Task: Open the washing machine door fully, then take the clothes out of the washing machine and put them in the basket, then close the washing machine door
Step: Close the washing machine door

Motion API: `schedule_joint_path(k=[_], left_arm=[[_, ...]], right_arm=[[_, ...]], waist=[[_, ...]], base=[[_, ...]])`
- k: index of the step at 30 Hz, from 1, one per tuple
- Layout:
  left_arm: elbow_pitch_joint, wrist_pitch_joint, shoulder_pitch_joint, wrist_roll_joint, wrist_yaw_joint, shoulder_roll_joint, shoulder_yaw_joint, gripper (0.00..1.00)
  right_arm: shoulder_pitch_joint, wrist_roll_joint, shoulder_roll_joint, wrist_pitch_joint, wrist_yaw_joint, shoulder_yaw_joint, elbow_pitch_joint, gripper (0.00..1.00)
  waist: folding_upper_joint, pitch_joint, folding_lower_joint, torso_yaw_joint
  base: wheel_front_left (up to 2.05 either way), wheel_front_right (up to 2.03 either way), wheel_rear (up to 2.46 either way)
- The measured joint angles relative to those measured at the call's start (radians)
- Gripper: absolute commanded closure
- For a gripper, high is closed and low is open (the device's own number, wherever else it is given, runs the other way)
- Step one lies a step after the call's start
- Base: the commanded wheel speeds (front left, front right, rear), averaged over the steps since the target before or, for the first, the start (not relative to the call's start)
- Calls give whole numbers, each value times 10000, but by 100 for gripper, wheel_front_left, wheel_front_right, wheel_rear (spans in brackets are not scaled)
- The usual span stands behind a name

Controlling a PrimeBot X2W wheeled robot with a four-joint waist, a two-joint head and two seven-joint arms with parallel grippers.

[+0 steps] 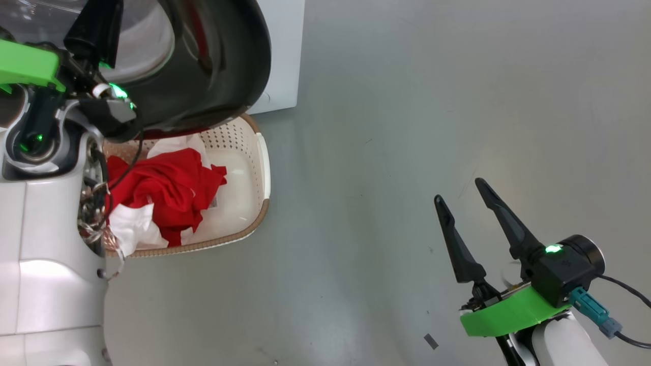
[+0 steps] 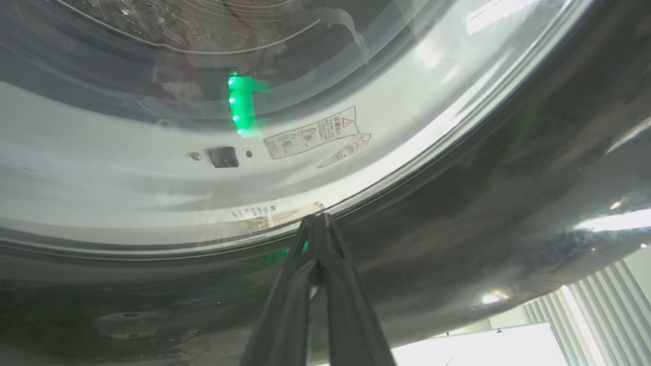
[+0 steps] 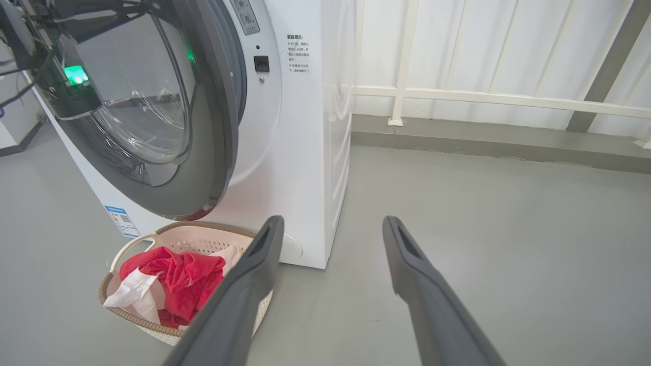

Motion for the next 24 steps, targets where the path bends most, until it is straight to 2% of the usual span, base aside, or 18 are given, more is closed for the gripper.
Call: schedule_joint_path(k=[14,22,23,24], left_arm=[[389,67,-40,207,-295,-59,-104,100],[-445,-31,1193,543,-445,-161,-424,100],[-570,-73,1340,558,-445,-163,-441,91],[-696,-123,1478,617,-460,-167,-483,69]], right_arm=[[-182,81,-2,0,0,-17,81,0],[-177,153,-2,0,0,-44,94,0],[-177,153,-4,0,0,-50,98,0],[-177,153,-4,0,0,-58,104,0]], waist=[[0,-179,0,159],[0,-427,0,537],[0,-459,0,597],[0,-493,0,659]], base=[[0,0,0],[0,0,0],[0,0,0],[0,0,0]])
